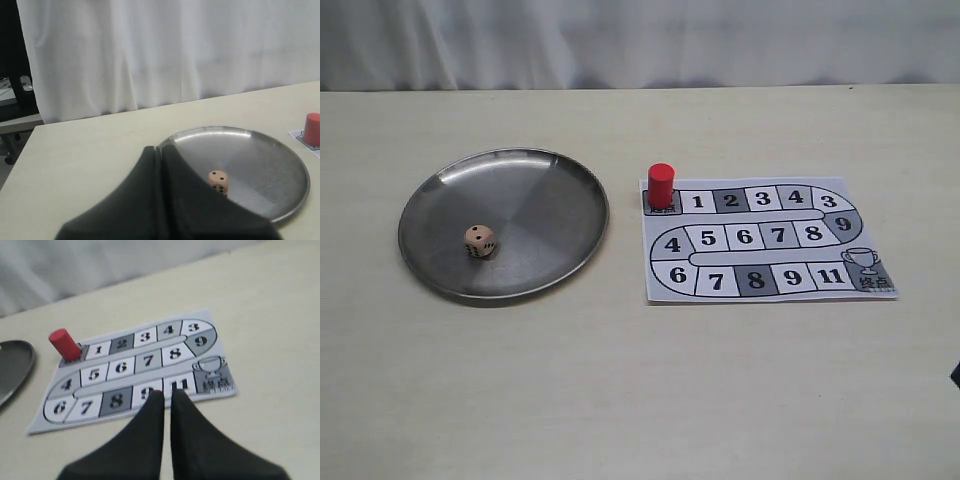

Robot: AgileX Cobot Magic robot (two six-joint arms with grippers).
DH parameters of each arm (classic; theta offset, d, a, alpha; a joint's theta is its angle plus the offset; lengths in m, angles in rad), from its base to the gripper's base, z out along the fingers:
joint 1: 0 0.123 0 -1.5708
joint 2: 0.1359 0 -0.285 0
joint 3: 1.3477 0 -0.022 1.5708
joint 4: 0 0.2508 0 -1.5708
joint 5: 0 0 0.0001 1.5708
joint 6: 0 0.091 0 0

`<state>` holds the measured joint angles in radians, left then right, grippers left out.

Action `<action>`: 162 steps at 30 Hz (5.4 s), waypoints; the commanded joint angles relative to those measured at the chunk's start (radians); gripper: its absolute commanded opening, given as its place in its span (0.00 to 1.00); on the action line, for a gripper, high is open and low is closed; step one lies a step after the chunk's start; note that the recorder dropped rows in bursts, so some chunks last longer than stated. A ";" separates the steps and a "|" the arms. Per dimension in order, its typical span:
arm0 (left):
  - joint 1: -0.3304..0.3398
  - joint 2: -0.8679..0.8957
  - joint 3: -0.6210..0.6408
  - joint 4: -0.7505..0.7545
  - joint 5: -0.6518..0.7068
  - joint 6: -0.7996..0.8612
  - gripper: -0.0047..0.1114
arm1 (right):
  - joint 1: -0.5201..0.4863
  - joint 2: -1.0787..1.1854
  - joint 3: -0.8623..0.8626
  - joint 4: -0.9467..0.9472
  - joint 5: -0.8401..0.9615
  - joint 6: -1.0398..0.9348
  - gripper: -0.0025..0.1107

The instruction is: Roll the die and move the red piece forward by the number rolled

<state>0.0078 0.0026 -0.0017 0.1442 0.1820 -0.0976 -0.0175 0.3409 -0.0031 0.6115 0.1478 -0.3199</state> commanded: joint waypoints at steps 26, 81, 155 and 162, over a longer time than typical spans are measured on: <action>-0.008 -0.003 0.002 0.000 -0.009 -0.001 0.04 | 0.433 1.308 -0.777 0.924 0.175 -1.078 0.25; -0.008 -0.003 0.002 0.000 -0.009 -0.001 0.04 | 0.451 1.667 -1.739 -0.107 0.566 -0.379 0.06; -0.008 -0.003 0.002 0.000 -0.009 -0.001 0.04 | 0.137 1.583 -1.068 -0.631 0.441 0.099 0.06; -0.008 -0.003 0.002 0.000 -0.009 -0.001 0.04 | 0.137 1.586 -1.068 -0.626 0.428 0.099 0.06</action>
<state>0.0078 0.0026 -0.0017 0.1442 0.1820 -0.0976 0.1200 1.9267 -1.0718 -0.0192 0.5893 -0.2237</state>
